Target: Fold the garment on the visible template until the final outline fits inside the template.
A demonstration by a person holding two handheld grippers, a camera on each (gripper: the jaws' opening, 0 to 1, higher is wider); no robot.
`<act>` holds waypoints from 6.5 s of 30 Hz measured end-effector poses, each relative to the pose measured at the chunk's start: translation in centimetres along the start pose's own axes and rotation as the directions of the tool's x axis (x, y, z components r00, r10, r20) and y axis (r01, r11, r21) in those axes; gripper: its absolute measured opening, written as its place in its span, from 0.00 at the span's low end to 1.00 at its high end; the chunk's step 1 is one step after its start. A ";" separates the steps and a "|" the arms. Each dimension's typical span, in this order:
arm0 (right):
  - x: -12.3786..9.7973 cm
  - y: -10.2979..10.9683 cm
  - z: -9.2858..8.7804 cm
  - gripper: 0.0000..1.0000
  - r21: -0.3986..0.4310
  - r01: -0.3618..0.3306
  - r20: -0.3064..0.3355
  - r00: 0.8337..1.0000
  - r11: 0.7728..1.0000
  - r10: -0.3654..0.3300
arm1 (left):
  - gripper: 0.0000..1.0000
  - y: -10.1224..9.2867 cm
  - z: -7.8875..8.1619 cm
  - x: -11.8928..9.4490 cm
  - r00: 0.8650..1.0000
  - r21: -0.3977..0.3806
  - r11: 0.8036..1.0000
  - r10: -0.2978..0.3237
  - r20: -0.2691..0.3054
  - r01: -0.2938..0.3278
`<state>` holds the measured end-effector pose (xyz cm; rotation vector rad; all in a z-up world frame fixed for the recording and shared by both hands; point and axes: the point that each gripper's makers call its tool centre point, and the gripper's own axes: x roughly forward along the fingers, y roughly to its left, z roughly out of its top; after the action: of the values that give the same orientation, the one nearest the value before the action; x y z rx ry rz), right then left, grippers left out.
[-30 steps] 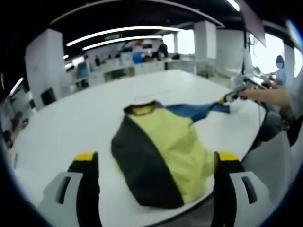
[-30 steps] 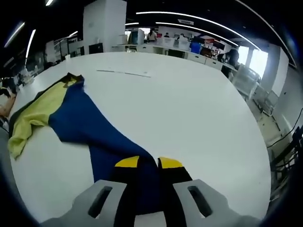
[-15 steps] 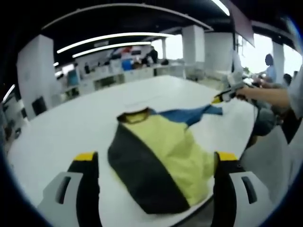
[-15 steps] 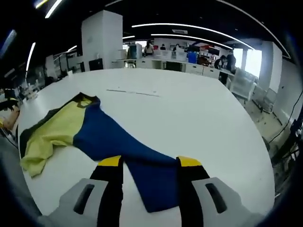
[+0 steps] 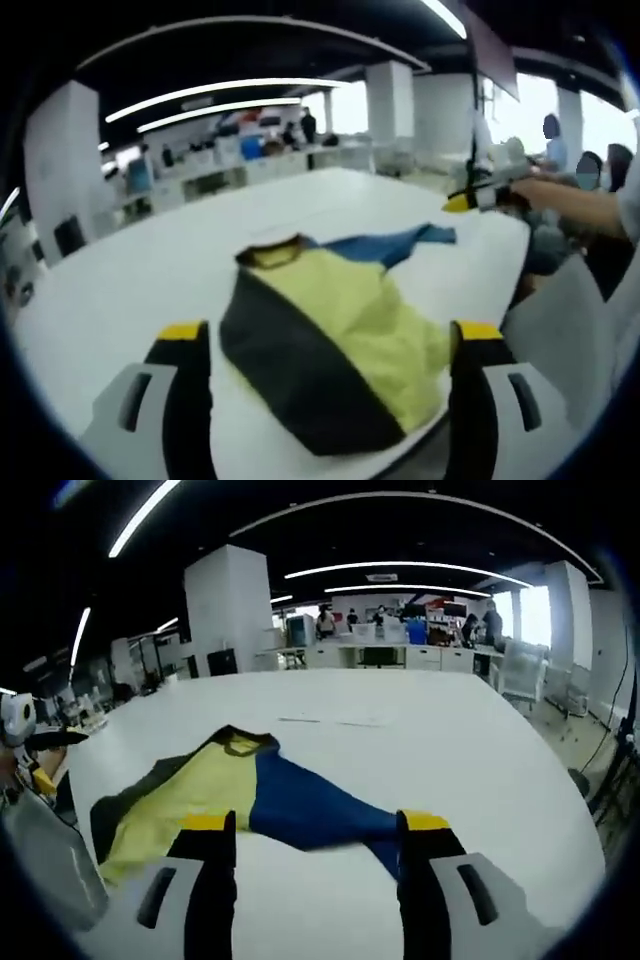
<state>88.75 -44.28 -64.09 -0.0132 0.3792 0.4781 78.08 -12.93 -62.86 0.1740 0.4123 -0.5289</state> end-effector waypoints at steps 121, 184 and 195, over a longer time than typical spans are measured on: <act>-6.9 8.3 1.0 0.84 -0.004 -0.202 0.120 0.972 0.979 0.201 | 0.00 -4.0 -15.3 0.7 0.810 -0.108 0.978 0.083 -0.580 -0.178; -5.8 17.5 0.0 1.00 -0.073 -0.027 0.023 0.999 0.997 0.029 | 0.00 23.0 -8.2 -3.8 0.890 0.119 0.954 0.300 -0.344 -0.276; -4.6 19.3 0.2 1.00 -0.058 0.004 0.025 1.000 0.998 -0.002 | 0.00 27.9 -11.4 -3.9 0.869 0.099 0.952 0.304 -0.390 -0.289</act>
<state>76.40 -29.17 -60.78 -0.0638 0.3409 0.4858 85.74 15.58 -69.95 0.3802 0.7637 -0.1914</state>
